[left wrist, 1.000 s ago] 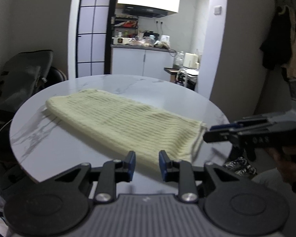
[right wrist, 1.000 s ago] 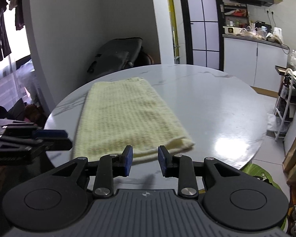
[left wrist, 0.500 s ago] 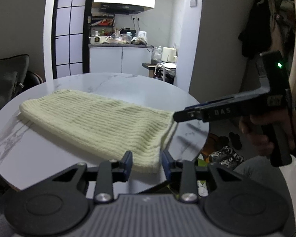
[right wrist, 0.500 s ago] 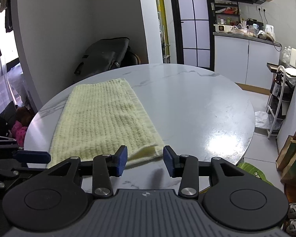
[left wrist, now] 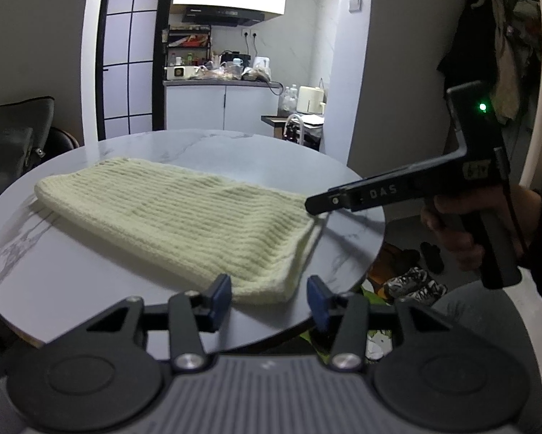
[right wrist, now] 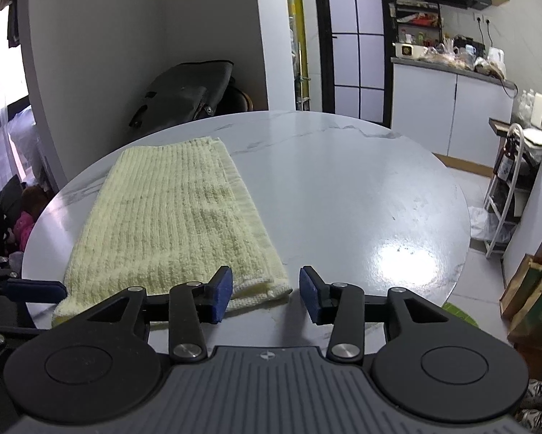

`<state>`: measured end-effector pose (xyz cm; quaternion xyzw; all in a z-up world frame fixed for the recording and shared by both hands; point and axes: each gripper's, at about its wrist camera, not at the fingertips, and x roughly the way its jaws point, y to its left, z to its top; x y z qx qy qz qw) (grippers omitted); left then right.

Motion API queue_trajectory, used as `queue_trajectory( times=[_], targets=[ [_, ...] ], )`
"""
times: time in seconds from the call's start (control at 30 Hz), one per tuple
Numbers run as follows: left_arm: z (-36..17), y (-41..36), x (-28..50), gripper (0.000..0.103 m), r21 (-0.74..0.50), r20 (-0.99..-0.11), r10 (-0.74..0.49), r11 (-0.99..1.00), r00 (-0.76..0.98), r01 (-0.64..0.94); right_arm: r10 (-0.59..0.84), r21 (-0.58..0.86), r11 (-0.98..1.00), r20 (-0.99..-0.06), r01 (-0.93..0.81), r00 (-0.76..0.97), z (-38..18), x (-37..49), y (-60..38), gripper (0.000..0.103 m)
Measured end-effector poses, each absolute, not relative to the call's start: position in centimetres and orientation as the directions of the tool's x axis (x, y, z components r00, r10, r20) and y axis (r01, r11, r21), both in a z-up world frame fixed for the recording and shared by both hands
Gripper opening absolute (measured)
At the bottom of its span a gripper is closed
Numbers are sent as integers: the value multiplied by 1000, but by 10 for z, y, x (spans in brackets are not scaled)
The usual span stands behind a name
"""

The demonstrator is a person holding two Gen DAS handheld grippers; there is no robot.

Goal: Fold towel
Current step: 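Move both grippers to the short end of the folded towel, side by side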

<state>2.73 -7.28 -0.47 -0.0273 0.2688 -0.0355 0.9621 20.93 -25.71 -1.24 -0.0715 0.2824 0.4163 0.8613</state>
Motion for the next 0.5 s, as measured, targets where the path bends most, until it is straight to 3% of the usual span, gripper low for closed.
queue_trajectory(
  times=[0.2,0.27,0.4,0.5],
  targets=[
    [-6,-78,24,47,-34,-500,-55,998,864,44,692,108,630,-527,-769,492,-14,204,-257,29],
    [-7,-78,23,40,-26,-495,-37,999,868,28,697,108,625,-525,-774,489,-15,202,-257,24],
    [-7,-75,21,16,-38,-490,-17,999,872,-2,700,112,621,-523,-776,486,-13,200,-257,21],
    [-6,-73,20,6,-55,-490,-17,998,871,-11,709,113,614,-515,-781,482,-10,194,-258,17]
  ],
)
